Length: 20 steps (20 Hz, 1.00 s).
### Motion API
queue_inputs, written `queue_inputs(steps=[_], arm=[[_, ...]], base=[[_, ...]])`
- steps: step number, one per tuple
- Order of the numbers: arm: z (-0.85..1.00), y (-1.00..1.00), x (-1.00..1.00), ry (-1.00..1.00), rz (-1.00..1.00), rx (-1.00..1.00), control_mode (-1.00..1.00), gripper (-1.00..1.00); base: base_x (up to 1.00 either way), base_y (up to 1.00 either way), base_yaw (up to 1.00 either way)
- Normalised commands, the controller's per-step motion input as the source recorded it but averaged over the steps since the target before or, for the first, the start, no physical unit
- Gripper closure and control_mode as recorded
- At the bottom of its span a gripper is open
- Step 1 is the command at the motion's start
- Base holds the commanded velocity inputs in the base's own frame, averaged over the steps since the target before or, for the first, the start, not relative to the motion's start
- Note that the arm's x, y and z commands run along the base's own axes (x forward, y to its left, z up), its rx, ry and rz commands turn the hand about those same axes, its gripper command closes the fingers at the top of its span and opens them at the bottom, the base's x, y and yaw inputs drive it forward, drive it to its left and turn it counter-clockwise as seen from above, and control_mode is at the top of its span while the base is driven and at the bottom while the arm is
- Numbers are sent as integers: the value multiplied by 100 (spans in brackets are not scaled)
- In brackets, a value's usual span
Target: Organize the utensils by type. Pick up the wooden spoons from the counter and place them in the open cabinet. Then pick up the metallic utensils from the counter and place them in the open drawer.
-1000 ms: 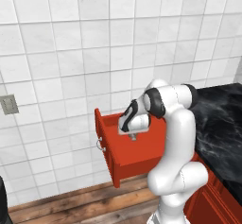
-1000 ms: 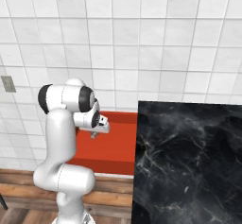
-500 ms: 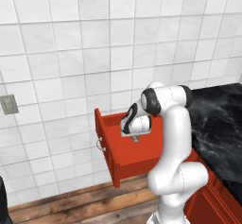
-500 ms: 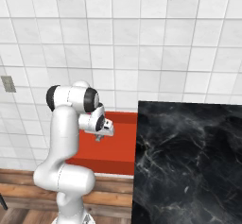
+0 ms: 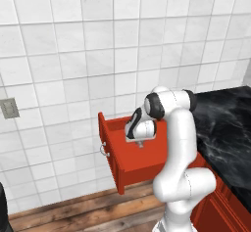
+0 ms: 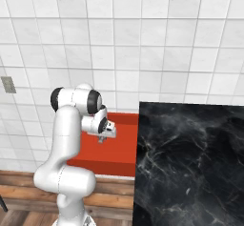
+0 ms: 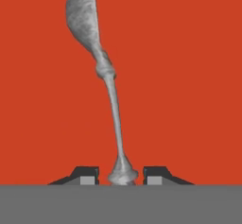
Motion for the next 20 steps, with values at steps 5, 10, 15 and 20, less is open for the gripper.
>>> queue_inputs(steps=[5, 10, 15, 20], arm=[[23, 0, 0, 0, 0, 1, -100, -100], [33, -1, 0, 0, 0, 0, -100, -100], [70, 0, -16, 0, 0, 2, -100, -100], [85, 0, -42, -1, 0, 0, -100, -100]], base=[[0, 0, 0], [0, 0, 0], [0, 0, 0], [0, 0, 0]])
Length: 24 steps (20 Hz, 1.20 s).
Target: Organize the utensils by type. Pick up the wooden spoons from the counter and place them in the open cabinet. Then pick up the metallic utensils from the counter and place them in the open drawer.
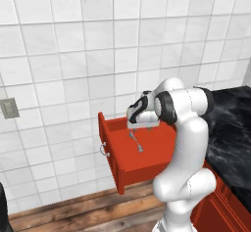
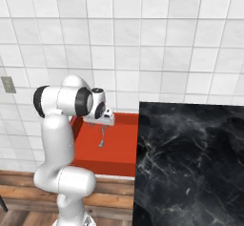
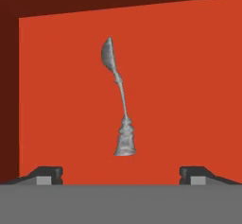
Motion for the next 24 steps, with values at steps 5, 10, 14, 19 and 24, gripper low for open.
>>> queue_inputs(steps=[5, 10, 14, 19, 24], arm=[[87, 0, -49, 0, 0, 0, -100, -100], [85, 0, -53, 0, 0, 0, -100, -100], [66, 0, -68, 1, -1, 0, -100, -100], [47, 0, -80, -12, -6, -2, -100, -100], [48, 0, -77, -26, -5, -4, -100, -100]], base=[[0, 0, 0], [0, 0, 0], [0, 0, 0], [0, 0, 0], [0, 0, 0]])
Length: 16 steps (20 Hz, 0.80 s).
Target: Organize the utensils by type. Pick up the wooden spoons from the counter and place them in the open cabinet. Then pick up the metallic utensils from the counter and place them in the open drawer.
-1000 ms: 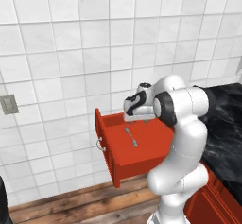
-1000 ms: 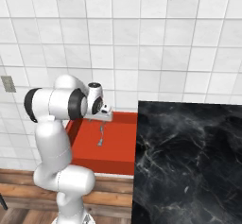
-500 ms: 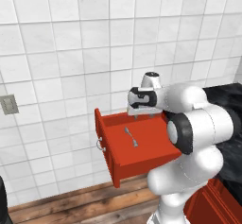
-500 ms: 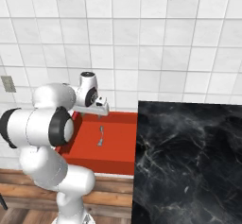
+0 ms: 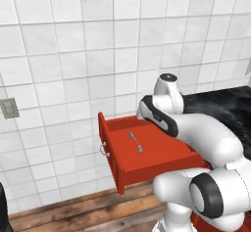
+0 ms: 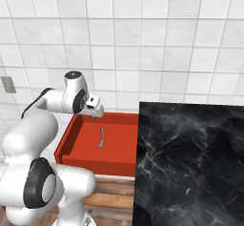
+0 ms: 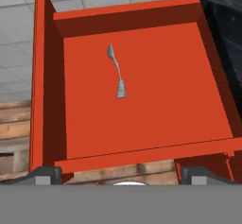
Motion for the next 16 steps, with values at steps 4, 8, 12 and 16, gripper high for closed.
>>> queue_inputs(steps=[4, 8, 12, 16], arm=[[52, 2, -60, -11, -10, -4, -100, -100], [59, 1, -51, 1, -5, 0, -100, -100], [59, 0, -54, 4, -1, 0, -100, -100], [46, 0, -49, 13, 0, 0, -100, -100]], base=[[0, 0, 0], [0, 0, 0], [0, 0, 0], [0, 0, 0]])
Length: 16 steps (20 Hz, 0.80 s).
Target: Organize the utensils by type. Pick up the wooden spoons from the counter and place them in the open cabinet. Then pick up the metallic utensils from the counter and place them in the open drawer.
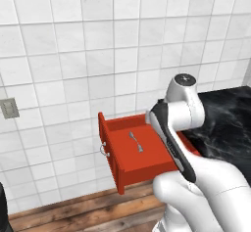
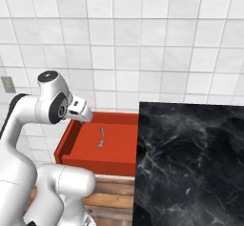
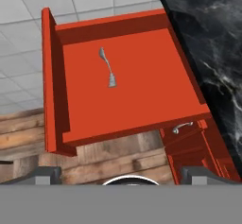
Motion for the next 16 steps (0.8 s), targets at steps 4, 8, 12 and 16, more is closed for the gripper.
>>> queue_inputs(steps=[4, 8, 12, 16], arm=[[3, 0, -1, 9, 0, 0, 100, -100], [0, 0, 0, 0, 0, 0, 100, -100], [0, 0, 0, 0, 0, 0, 100, -100], [0, 0, 0, 0, 0, 0, 100, -100]], base=[[0, 0, 0], [-6, 0, 0], [-48, 0, 5], [-74, 4, 39]])
